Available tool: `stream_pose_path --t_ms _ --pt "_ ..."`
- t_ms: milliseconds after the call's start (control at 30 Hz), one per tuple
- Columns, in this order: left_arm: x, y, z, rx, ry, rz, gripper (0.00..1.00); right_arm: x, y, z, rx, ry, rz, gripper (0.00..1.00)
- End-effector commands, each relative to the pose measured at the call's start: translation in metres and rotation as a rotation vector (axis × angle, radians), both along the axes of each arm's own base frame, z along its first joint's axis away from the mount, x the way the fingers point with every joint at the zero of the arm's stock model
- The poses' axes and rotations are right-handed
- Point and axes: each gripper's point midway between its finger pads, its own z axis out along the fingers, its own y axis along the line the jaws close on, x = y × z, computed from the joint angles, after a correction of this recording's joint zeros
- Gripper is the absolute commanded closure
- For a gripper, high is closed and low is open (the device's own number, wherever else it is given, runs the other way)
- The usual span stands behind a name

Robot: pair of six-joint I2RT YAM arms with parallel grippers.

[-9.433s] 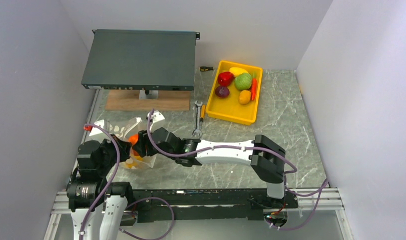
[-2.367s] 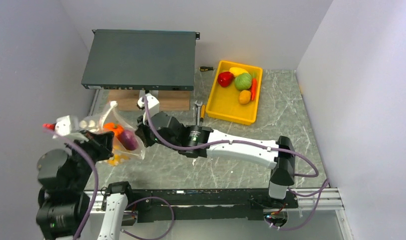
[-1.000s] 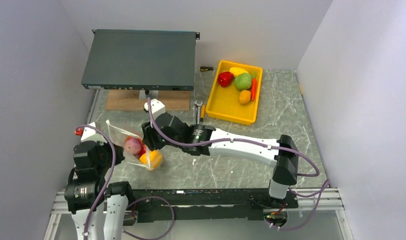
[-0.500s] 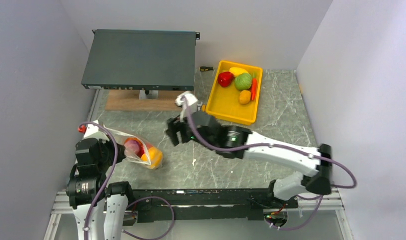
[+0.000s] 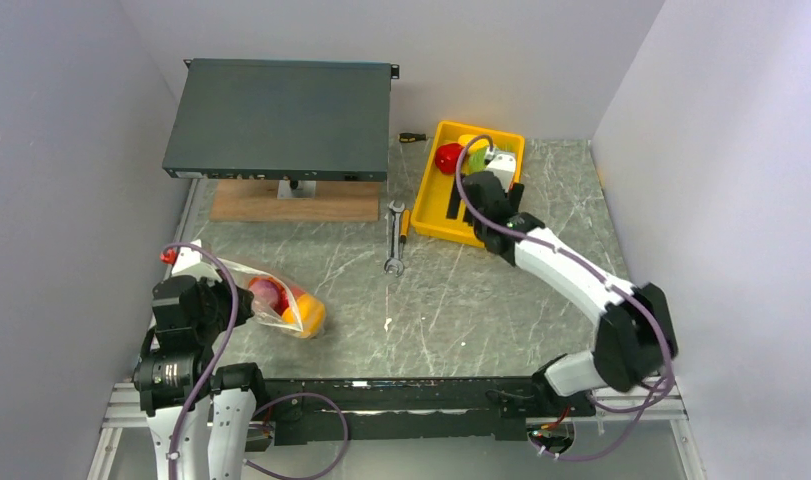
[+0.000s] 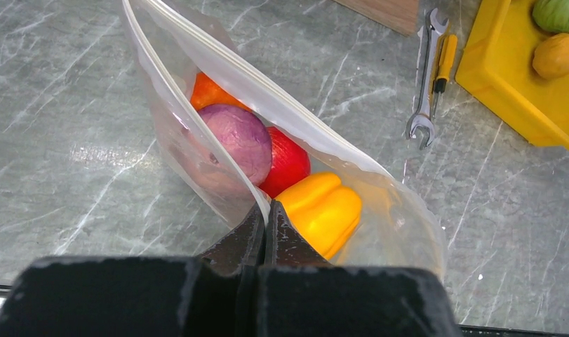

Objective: Place the food in the zip-top bag and seal the zipper
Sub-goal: Pick up the fake vegetable from the bin.

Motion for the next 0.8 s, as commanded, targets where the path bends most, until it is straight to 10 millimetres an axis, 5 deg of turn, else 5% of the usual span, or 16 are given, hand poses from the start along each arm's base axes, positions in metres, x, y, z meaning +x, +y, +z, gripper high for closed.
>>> stream_pose_path --t_ms 0,233,767 --pt "0.008 -0.001 0.005 0.004 -0.021 -0.022 1.0 0.051 -0.032 -0.012 0.034 0.042 -0.16 0.01" --pt "0.008 -0.001 0.004 0.004 -0.021 -0.02 1.0 0.112 -0.059 -0.074 -0.027 0.225 -0.249 0.01" --pt "0.01 -0.004 0.002 0.0 -0.005 -0.041 1.0 0.152 -0.074 -0.13 -0.209 0.294 -0.297 0.01"
